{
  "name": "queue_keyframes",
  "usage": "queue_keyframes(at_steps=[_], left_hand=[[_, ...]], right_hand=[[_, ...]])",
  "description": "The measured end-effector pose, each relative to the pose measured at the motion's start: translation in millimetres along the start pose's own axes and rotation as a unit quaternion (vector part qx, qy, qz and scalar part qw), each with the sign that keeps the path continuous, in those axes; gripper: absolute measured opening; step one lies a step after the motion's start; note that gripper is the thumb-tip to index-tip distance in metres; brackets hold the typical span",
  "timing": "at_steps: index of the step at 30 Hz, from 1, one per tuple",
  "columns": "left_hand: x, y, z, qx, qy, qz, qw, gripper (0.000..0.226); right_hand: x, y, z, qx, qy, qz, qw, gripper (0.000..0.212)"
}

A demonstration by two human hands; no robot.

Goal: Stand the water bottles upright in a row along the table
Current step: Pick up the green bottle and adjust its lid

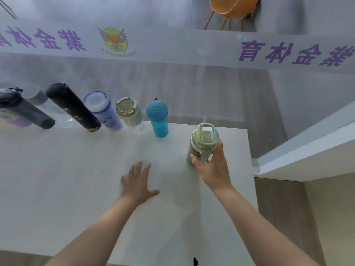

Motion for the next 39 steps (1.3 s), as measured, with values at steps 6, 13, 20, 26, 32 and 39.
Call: queue_keyframes(at_steps=[6,13,20,26,32,39], left_hand=[[5.8,-7.9,-4.7,-0.005,-0.016,-0.031,0.999,0.113],[7.6,-8.1,-6.0,-0.004,-0.021,-0.028,0.999,0.112],[8.7,-8.1,-5.2,-0.003,-0.026,-0.022,0.999,0.112],[8.2,-8.1,-4.8,0.002,-0.02,-0.009,1.0,0.112],[10.1,-8.9,-5.6,0.0,-0.021,-0.008,1.0,0.112],[8.9,-9.3,-1.6,0.003,-0.017,-0.011,1.0,0.11]], right_hand=[[22.4,-15.0,-43.3,-0.014,0.005,0.009,1.0,0.076],[44.0,-23.9,-84.4,-0.002,0.021,0.007,1.0,0.077],[49.1,-22.9,-109.7,0.008,0.041,0.016,0.999,0.076],[48.1,-23.3,-122.0,0.007,0.022,0.023,0.999,0.076],[45.1,-21.7,-121.2,0.01,0.011,0.036,0.999,0.073],[44.1,-28.4,-118.5,0.014,0.001,0.037,0.999,0.075]])
Point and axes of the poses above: each hand's wrist, its own z-axis away from the middle knuckle, its own x-axis out of the palm, y = z × x, the point moved 10 cm from there along -z, towards the middle knuckle, and after that the axes turned 2 degrees about y, right-handed, at the moved point
